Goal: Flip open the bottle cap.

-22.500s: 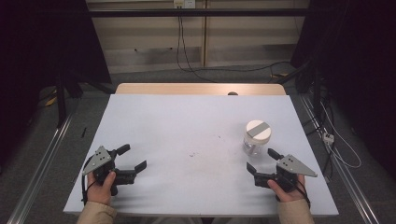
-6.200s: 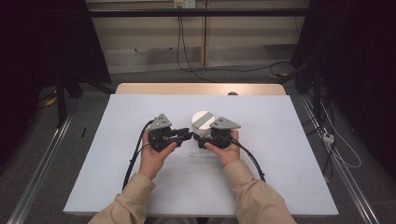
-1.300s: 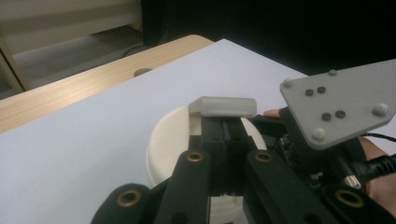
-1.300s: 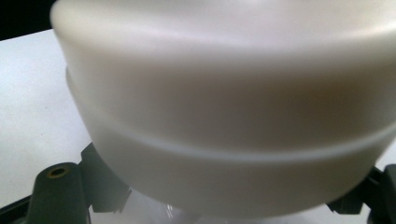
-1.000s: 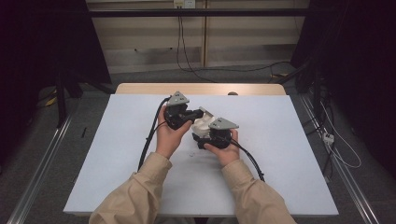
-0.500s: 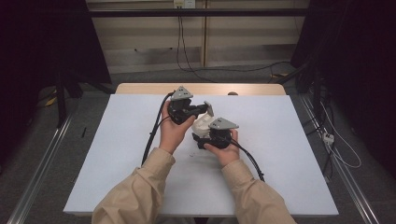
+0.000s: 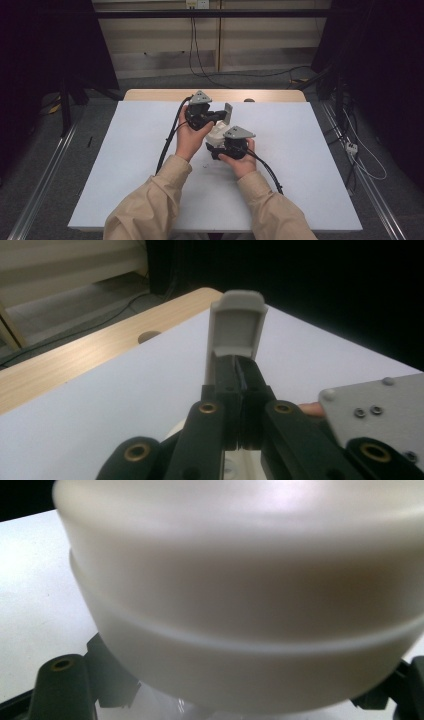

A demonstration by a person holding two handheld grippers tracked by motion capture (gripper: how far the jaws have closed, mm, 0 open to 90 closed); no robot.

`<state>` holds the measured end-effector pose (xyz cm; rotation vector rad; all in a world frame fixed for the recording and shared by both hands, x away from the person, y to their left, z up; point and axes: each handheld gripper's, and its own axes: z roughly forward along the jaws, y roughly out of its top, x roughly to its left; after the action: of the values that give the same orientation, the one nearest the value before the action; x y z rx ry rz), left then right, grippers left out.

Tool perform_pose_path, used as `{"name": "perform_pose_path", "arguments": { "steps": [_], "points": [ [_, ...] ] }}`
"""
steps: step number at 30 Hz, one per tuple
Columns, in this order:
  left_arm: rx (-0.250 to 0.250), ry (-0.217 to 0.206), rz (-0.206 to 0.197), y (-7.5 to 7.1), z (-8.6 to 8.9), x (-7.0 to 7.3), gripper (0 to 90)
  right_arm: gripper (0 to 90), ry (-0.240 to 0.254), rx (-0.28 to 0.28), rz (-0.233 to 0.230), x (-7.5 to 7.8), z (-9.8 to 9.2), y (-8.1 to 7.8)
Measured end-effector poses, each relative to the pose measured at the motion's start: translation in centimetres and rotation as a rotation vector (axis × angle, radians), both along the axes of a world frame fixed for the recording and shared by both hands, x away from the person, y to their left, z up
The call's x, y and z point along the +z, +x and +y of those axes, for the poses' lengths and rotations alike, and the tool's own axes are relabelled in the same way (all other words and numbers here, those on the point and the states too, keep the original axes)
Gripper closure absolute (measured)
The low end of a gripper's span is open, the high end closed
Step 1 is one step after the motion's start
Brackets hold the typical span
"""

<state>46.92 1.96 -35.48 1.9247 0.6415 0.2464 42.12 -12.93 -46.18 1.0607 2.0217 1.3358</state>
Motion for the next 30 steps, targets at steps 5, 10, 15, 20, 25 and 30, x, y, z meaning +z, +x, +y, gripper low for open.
{"name": "perform_pose_path", "arguments": {
  "steps": [5, 10, 15, 20, 25, 30],
  "points": [
    [-0.008, 0.0, 0.01, 0.2, -0.5, -0.5, 89.3, 18.8, 0.004, -0.001, 0.004, 0.0, 0.0, 0.0],
    [-0.012, 0.004, 0.011, 0.4, -0.8, -0.5, 89.3, 18.8, 0.003, -0.001, 0.005, 0.0, 0.0, 0.0],
    [-0.014, 0.014, 0.011, 0.7, -1.1, -0.5, 89.3, 18.8, 0.003, -0.001, 0.005, 0.0, 0.0, 0.0],
    [-0.017, 0.023, 0.008, 0.9, -1.4, -0.6, 89.3, 18.9, 0.003, -0.002, 0.006, 0.0, 0.0, 0.1],
    [-0.015, 0.025, 0.017, 1.1, -1.6, -0.8, 89.6, 18.9, 0.007, -0.004, 0.009, 0.0, 0.0, 0.1],
    [-0.012, 0.029, 0.017, 1.2, -1.5, -0.8, 89.6, 18.9, 0.011, -0.006, 0.014, 0.0, -0.1, 0.1]
  ]
}}
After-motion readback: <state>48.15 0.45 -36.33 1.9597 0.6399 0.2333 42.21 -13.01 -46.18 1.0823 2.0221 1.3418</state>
